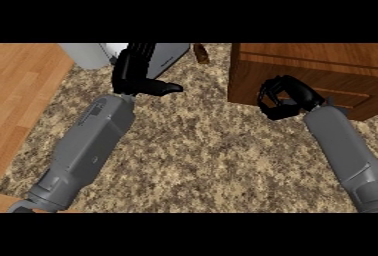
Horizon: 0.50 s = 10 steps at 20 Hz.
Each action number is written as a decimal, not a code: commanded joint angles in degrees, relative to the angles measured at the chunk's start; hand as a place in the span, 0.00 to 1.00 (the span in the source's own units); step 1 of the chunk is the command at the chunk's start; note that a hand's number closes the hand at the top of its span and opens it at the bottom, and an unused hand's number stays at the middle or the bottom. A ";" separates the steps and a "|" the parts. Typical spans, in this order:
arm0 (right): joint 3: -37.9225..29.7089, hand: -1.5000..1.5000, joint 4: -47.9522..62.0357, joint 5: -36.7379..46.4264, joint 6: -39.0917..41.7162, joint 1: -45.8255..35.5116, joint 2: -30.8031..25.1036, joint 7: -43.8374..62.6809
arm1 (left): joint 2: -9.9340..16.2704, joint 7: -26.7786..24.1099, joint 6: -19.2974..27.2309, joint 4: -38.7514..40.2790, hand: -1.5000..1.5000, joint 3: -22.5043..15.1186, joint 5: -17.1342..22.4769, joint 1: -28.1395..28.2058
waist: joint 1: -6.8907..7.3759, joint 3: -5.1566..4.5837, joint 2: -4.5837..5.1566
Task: Pick up the cup, place it into the drawer and close the drawer
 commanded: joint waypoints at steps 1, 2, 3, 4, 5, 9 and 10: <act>-5.51 1.00 2.31 -0.75 -4.51 -10.39 -6.61 4.57 | 0.80 0.77 -1.13 -0.97 0.00 -0.22 0.14 0.76 | 2.41 -0.44 0.86; -5.18 1.00 2.11 -0.59 -4.54 -9.66 -6.59 4.06 | 0.95 0.90 -1.72 -1.30 0.00 -0.08 0.44 0.92 | 2.61 -0.42 1.02; -5.25 1.00 1.87 -0.85 -3.89 -9.72 -6.90 4.15 | 1.22 0.68 -2.03 -1.30 0.00 0.12 0.52 0.96 | 2.51 -0.46 1.22; -5.48 1.00 1.42 -1.20 -3.45 -9.74 -7.30 4.46 | 1.05 0.49 -2.28 -1.39 0.00 -0.48 0.22 2.33 | 3.09 -0.49 1.00; -5.87 1.00 1.30 -1.86 -3.16 -9.10 -7.10 4.08 | 0.82 0.64 -2.80 -1.44 0.00 -0.58 0.39 2.52 | 3.08 -0.44 1.36; -6.42 1.00 0.12 -3.07 -0.82 -8.94 -8.35 5.02 | 1.16 0.51 -3.05 -2.39 0.00 -0.18 0.69 2.26 | 3.34 -0.50 1.20; -6.40 1.00 -0.36 -3.34 -0.23 -9.14 -8.29 5.01 | 1.04 0.25 -3.30 -2.33 0.00 -0.35 0.56 2.52 | 3.45 -0.53 1.43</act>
